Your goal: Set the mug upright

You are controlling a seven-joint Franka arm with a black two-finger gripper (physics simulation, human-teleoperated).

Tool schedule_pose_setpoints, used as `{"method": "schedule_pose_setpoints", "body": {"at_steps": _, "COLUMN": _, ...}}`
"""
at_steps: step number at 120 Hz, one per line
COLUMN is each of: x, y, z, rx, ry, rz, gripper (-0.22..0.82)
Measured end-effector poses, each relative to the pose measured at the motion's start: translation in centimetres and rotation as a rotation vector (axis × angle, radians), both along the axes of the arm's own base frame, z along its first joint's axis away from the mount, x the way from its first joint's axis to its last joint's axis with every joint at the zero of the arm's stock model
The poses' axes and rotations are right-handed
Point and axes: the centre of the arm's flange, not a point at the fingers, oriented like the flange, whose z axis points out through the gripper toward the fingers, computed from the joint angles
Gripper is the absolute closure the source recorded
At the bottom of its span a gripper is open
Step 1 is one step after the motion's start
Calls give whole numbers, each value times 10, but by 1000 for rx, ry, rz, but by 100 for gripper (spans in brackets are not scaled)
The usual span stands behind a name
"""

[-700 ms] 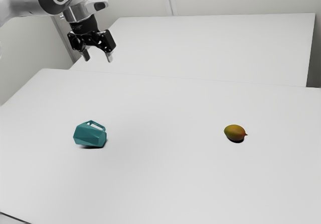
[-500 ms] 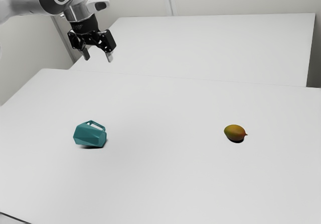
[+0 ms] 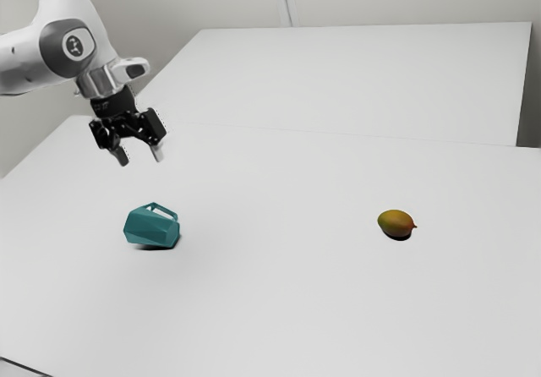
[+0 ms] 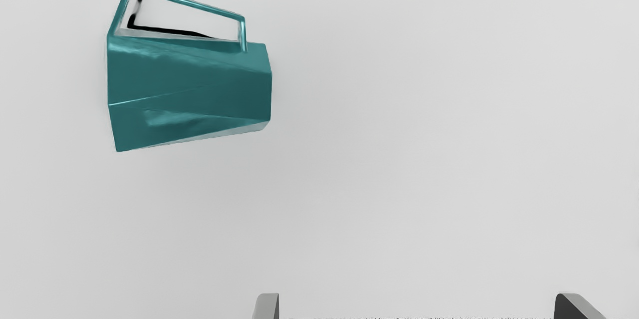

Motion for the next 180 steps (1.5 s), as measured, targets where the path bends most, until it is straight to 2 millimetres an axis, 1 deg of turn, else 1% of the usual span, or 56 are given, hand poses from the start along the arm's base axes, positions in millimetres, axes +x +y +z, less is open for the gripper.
{"method": "schedule_pose_setpoints", "body": {"at_steps": 12, "x": -17, "y": 60, "z": -26, "rx": -112, "ry": -4, "rz": 52, "gripper": 0}}
{"method": "schedule_pose_setpoints", "body": {"at_steps": 18, "x": -26, "y": 83, "z": -36, "rx": -165, "ry": -19, "rz": 64, "gripper": 0}}
{"method": "schedule_pose_setpoints", "body": {"at_steps": 24, "x": -32, "y": 99, "z": -43, "rx": -211, "ry": -41, "rz": 63, "gripper": 0}}
{"method": "schedule_pose_setpoints", "body": {"at_steps": 32, "x": -36, "y": 115, "z": -59, "rx": -272, "ry": -62, "rz": 48, "gripper": 0}}
{"method": "schedule_pose_setpoints", "body": {"at_steps": 48, "x": -34, "y": 144, "z": -112, "rx": -408, "ry": -75, "rz": 23, "gripper": 0}}
{"method": "schedule_pose_setpoints", "body": {"at_steps": 57, "x": -31, "y": 154, "z": -138, "rx": -476, "ry": -94, "rz": 6, "gripper": 0}}
{"method": "schedule_pose_setpoints", "body": {"at_steps": 67, "x": -33, "y": 166, "z": -154, "rx": -524, "ry": -127, "rz": -14, "gripper": 0}}
{"method": "schedule_pose_setpoints", "body": {"at_steps": 78, "x": -30, "y": 180, "z": -163, "rx": -558, "ry": -171, "rz": -38, "gripper": 0}}
{"method": "schedule_pose_setpoints", "body": {"at_steps": 102, "x": -10, "y": 200, "z": -195, "rx": -646, "ry": -250, "rz": -82, "gripper": 0}}
{"method": "schedule_pose_setpoints", "body": {"at_steps": 128, "x": -7, "y": 214, "z": -213, "rx": -682, "ry": -298, "rz": -130, "gripper": 0}}
{"method": "schedule_pose_setpoints", "body": {"at_steps": 141, "x": -8, "y": 213, "z": -225, "rx": -713, "ry": -306, "rz": -146, "gripper": 0}}
{"method": "schedule_pose_setpoints", "body": {"at_steps": 163, "x": -11, "y": 203, "z": -240, "rx": -772, "ry": -300, "rz": -180, "gripper": 0}}
{"method": "schedule_pose_setpoints", "body": {"at_steps": 168, "x": -12, "y": 201, "z": -241, "rx": -785, "ry": -298, "rz": -189, "gripper": 3}}
{"method": "schedule_pose_setpoints", "body": {"at_steps": 180, "x": -14, "y": 198, "z": -244, "rx": -814, "ry": -295, "rz": -208, "gripper": 15}}
